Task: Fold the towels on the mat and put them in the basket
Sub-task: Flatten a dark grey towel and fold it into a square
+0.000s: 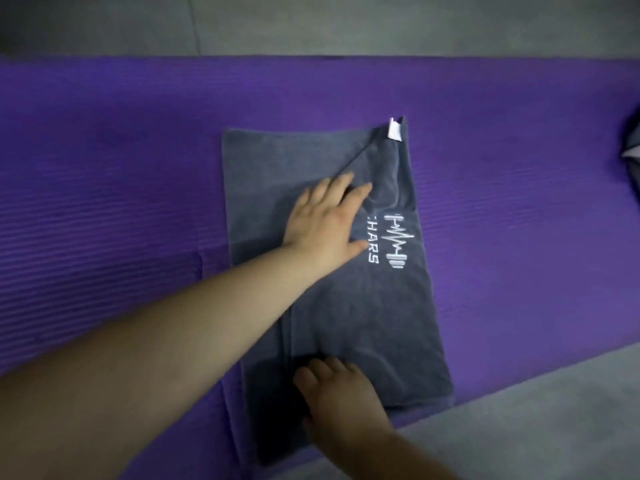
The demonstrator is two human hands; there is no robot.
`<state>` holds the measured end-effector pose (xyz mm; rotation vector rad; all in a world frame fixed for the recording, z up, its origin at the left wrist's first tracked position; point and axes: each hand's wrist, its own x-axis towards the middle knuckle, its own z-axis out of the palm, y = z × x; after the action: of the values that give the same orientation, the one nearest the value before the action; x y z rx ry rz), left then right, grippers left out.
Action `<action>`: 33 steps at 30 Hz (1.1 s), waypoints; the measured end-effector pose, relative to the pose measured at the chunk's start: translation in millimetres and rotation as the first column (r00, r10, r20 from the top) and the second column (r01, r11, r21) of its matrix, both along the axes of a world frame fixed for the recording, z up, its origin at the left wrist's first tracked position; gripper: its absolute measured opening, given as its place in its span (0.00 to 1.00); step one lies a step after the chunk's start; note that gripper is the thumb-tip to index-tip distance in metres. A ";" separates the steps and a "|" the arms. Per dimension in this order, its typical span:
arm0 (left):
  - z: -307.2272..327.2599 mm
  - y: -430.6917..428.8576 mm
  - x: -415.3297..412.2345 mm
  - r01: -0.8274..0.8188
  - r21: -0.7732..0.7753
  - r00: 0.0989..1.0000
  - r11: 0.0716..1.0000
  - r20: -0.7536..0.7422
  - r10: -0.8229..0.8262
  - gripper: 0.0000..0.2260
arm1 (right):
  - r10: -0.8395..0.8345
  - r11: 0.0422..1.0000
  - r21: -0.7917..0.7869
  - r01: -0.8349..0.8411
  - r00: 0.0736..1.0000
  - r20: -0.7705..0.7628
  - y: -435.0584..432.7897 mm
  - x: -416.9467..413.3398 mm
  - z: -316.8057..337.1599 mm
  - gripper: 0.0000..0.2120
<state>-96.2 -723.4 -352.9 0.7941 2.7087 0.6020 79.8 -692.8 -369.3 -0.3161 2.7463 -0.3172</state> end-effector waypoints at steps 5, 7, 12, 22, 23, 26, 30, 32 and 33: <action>-12.9 24.7 -29.7 -0.033 -0.040 0.999 0.999 -0.019 0.032 0.19 | -0.202 0.979 -0.079 0.189 0.957 -0.210 -1.0 30.5 -17.0 0.11; -10.1 18.7 -51.7 -0.217 0.202 0.974 0.955 0.115 0.197 0.16 | -0.218 0.975 -0.099 0.199 0.941 -0.261 -3.5 36.2 -17.3 0.10; -18.2 -37.3 -84.5 -0.598 0.463 0.788 0.654 0.491 0.373 0.06 | -0.146 0.983 -0.160 0.088 0.904 -0.401 -12.2 40.5 -15.5 0.06; -21.3 -56.1 -91.6 -0.670 0.420 0.739 0.612 0.461 0.492 0.19 | -0.068 0.991 -0.130 0.021 0.925 -0.373 -36.1 46.8 -20.3 0.05; -18.8 -53.9 -96.4 -0.652 0.412 0.756 0.636 0.415 0.507 0.18 | -0.073 0.989 -0.145 0.019 0.924 -0.375 -37.9 46.2 -18.2 0.07; -14.9 -56.4 -104.5 -0.647 0.324 0.761 0.690 0.314 0.567 0.16 | -0.085 0.990 -0.133 0.039 0.930 -0.358 -44.3 47.5 -18.1 0.09; -26.5 -73.5 -103.3 -0.688 0.197 0.723 0.699 0.273 0.635 0.22 | -0.118 0.992 -0.071 0.104 0.966 -0.228 -54.6 50.6 -17.6 0.17; -30.2 -84.1 -104.1 -0.727 0.183 0.684 0.661 0.278 0.675 0.29 | -0.159 0.987 -0.017 0.158 0.973 -0.165 -61.3 50.2 -14.6 0.27; -31.2 -88.2 -103.6 -0.740 0.179 0.668 0.649 0.309 0.677 0.31 | -0.200 0.979 0.004 0.203 0.969 -0.142 -64.3 49.2 -13.5 0.31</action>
<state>-199.8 -811.6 -384.1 -0.3659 2.6767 1.1925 129.0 -757.1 -382.9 -0.0553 2.9253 -0.3333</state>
